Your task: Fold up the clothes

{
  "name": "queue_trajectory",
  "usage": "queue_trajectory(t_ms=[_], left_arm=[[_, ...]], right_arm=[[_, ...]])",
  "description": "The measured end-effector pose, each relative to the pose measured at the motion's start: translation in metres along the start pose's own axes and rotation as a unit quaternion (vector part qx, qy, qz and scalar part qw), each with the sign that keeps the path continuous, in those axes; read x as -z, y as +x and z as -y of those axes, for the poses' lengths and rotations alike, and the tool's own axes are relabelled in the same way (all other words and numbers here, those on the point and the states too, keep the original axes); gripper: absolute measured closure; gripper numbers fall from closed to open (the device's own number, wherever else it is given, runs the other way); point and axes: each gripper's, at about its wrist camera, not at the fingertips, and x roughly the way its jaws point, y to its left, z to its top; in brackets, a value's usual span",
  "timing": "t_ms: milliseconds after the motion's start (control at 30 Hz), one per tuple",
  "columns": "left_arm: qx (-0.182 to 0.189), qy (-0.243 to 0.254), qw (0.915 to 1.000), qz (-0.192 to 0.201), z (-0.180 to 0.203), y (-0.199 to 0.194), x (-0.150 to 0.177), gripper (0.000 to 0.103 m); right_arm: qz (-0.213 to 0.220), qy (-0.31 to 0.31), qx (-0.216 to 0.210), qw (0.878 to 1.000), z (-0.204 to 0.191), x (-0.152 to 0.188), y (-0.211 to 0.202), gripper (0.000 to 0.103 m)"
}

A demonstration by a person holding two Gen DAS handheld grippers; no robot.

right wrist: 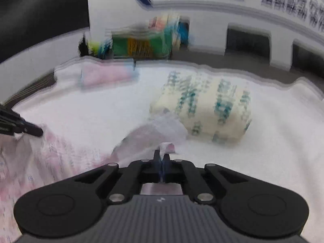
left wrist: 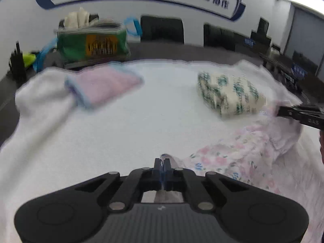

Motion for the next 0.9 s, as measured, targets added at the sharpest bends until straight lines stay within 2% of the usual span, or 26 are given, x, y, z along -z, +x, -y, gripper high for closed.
queue_trajectory(t_ms=[100,133,167,233,267,333,367,400,433,467,500,567,633,667,733,767,800,833,900], left_arm=[[-0.017,0.034,0.9987,0.032,0.011,0.007,-0.035,0.102],[-0.019,0.045,0.9984,0.029,0.015,0.017,-0.043,0.101],[-0.02,0.055,0.9979,0.027,0.018,0.026,-0.051,0.092],[-0.03,0.054,0.998,0.014,0.021,0.039,-0.057,0.089],[-0.027,0.056,0.9978,0.02,0.02,0.032,-0.053,0.089],[-0.011,0.06,0.9974,0.038,0.015,0.011,-0.041,0.082],[0.003,0.068,0.9964,0.051,0.01,-0.008,-0.028,0.071],[0.017,0.075,0.995,0.063,0.004,-0.028,-0.015,0.056],[0.031,0.083,0.9933,0.075,-0.001,-0.047,-0.002,0.046],[0.025,0.067,0.9944,0.078,-0.006,-0.061,0.014,0.031],[0.019,0.051,0.9952,0.082,-0.011,-0.075,0.03,0.025],[0.009,0.027,0.9977,0.061,-0.008,-0.081,0.058,0.025],[-0.023,0.047,0.9971,0.056,0.012,-0.073,0.077,0.025],[-0.065,0.061,0.9942,0.06,0.024,-0.064,0.082,0.025],[-0.15,0.089,0.9824,0.067,0.049,-0.045,0.092,0.027],[-0.18,0.068,0.9793,0.062,0.054,-0.039,0.095,0.05],[-0.182,0.04,0.9808,0.058,0.052,-0.036,0.098,0.095],[-0.184,0.01,0.9814,0.053,0.047,-0.037,0.1,0.1],[-0.208,-0.082,0.9706,0.089,0.03,-0.059,0.118,0.1]], right_arm=[[0.035,0.025,0.04,0.998,0.014,-0.026,-0.004,0.102],[0.029,0.029,0.055,0.998,0.019,-0.03,0.005,0.102],[0.022,0.033,0.07,0.997,0.023,-0.035,0.015,0.102],[-0.016,0.014,0.112,0.994,0.027,-0.034,0.042,0.097],[-0.04,0.001,0.132,0.99,0.028,-0.032,0.054,0.096],[-0.046,0.0,0.137,0.99,0.03,-0.026,0.046,0.093],[-0.031,0.0,0.122,0.992,0.03,-0.022,0.031,0.087],[-0.013,0.0,0.109,0.994,0.028,-0.017,0.012,0.069],[0.006,-0.005,0.092,0.996,0.025,-0.01,-0.015,0.051],[0.02,-0.019,0.066,0.997,0.019,-0.002,-0.037,0.049],[0.032,-0.033,0.039,0.998,0.012,0.007,-0.058,0.049],[0.04,-0.062,-0.033,0.997,-0.013,0.031,-0.094,0.045],[0.024,-0.069,-0.097,0.993,-0.041,0.052,-0.111,0.042],[0.016,-0.067,-0.112,0.991,-0.054,0.059,-0.111,0.042],[0.004,-0.067,-0.137,0.988,-0.079,0.069,-0.109,0.042],[0.001,-0.066,-0.146,0.987,-0.087,0.073,-0.105,0.042],[-0.005,-0.063,-0.151,0.987,-0.092,0.076,-0.101,0.042],[-0.011,-0.059,-0.156,0.986,-0.097,0.079,-0.096,0.043],[-0.02,-0.044,-0.156,0.987,-0.097,0.084,-0.089,0.043]])
